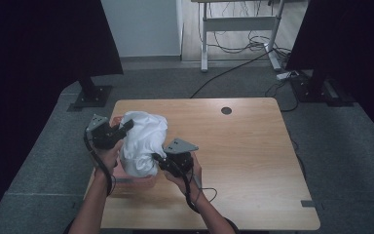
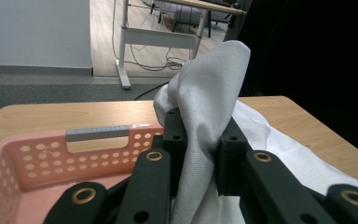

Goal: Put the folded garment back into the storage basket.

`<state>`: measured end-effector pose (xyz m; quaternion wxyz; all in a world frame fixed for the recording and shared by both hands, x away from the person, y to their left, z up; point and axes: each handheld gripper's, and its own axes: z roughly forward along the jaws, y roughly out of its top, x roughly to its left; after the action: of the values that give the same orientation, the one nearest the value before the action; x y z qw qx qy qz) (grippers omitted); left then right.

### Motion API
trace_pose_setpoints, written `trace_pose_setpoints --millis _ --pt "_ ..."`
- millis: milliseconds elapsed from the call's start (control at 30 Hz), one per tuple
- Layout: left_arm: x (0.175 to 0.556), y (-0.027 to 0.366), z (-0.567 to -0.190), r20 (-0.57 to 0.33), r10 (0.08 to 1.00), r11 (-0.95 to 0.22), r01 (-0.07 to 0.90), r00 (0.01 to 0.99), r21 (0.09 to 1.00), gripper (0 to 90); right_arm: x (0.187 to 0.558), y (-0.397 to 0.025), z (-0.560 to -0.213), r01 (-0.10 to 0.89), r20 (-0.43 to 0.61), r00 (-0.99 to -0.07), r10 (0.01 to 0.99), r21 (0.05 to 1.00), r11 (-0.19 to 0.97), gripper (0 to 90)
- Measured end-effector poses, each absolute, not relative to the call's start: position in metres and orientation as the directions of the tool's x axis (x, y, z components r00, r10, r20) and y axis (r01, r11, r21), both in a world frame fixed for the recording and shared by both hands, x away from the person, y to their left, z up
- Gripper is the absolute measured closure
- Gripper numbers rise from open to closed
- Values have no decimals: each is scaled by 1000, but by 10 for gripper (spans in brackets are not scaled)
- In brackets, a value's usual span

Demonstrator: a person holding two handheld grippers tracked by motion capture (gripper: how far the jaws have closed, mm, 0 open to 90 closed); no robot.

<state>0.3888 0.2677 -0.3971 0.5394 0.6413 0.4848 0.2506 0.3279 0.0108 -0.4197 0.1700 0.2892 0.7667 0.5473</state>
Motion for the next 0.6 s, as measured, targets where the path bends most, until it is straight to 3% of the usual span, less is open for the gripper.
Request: trace_pose_setpoints --millis 600 --pt "393 288 -398 -195 907 55 356 372 933 765 341 33 -423 265 61 -785 616 933 245 718"
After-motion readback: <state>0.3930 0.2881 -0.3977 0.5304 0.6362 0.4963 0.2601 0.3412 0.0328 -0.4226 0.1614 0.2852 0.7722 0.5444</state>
